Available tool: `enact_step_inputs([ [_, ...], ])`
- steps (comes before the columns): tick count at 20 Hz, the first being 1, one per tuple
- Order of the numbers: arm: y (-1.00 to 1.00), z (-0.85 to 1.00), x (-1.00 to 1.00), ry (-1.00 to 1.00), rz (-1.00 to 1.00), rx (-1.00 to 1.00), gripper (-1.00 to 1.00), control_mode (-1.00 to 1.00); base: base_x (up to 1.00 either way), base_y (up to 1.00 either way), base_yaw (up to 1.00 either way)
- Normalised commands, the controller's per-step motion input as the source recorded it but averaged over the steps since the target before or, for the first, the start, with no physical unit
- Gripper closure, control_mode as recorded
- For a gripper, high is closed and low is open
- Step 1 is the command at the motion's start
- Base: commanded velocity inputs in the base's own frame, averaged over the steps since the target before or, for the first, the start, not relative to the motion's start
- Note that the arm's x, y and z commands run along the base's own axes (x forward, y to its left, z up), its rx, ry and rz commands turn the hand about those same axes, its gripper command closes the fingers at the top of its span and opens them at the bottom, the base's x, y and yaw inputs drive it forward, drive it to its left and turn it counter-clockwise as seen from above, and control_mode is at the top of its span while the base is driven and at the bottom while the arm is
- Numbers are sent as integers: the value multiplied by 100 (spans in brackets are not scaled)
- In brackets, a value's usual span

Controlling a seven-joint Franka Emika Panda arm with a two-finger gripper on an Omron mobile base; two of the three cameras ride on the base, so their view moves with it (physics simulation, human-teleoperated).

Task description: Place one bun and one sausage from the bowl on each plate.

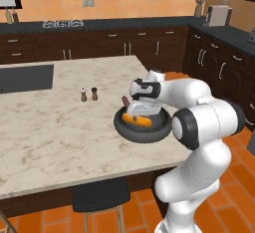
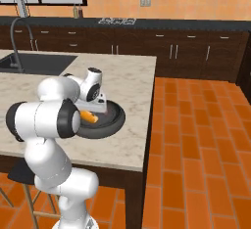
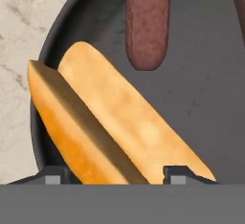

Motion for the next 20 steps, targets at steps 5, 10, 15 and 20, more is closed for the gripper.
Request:
enact_step_inputs([
  [5, 5, -19, -10, 2, 3, 0, 100, -100, 0, 0, 0],
  [10, 1, 15, -54, -4, 1, 0, 100, -100, 0, 0, 0],
  [15, 14, 93, -66, -37, 0, -4, 100, -100, 0, 0, 0],
  [20, 18, 91, -93, -50, 0, -11, 100, -100, 0, 0, 0],
])
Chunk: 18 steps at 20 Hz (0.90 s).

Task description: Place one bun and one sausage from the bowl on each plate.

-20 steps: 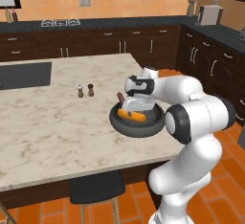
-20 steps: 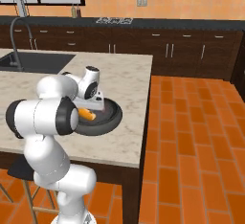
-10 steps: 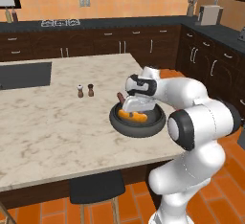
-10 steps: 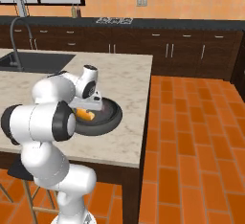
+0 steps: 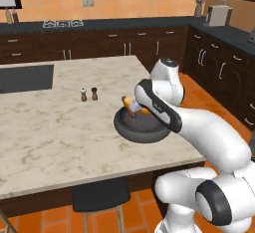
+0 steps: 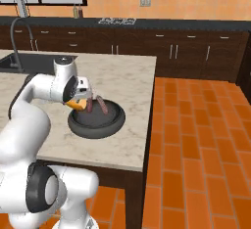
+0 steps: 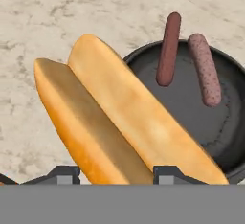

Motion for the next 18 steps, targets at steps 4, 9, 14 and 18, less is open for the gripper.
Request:
enact_step_inputs([
  [4, 6, 37, -50, -19, 0, -3, 100, 100, -50, 18, 0],
  [9, 0, 0, 0, 0, 0, 0, 100, 100, -98, 86, 1],
  [14, 0, 0, 0, 0, 0, 0, 100, 100, -51, 100, 0],
  [18, 0, 0, 0, 0, 0, 0, 100, 100, 15, 100, -4],
])
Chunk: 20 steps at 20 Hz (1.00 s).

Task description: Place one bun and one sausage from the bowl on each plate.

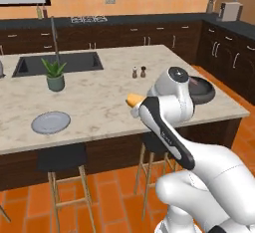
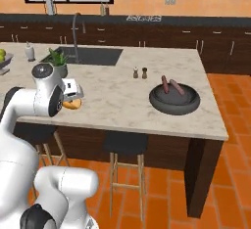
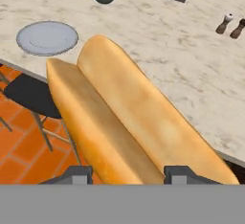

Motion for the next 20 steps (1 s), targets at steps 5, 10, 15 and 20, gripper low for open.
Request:
enact_step_inputs([
  [5, 0, 0, 0, 0, 0, 0, 100, 100, 45, 100, -6],
  [10, 0, 0, 0, 0, 0, 0, 100, 100, 94, 100, -3],
  [15, 76, -53, 73, 14, 0, -1, 100, -100, 0, 0, 0],
  [20, 0, -100, 23, 16, 4, -2, 100, -100, 0, 0, 0],
])
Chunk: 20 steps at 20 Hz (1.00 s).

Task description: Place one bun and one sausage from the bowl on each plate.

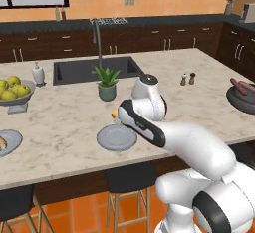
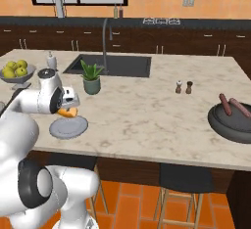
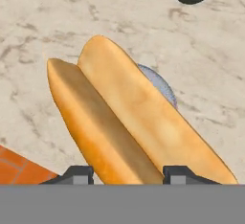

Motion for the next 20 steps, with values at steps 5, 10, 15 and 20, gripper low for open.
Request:
enact_step_inputs([
  [5, 25, -77, 46, 11, 0, -2, 100, -100, 0, 0, 0],
  [10, 34, -67, 47, 1, 0, -4, -100, -100, 0, 0, 0],
  [15, 0, -49, 24, 0, 0, -1, -100, -100, 0, 0, 0],
  [20, 0, 10, 2, -15, 0, 0, -100, -100, 0, 0, 0],
])
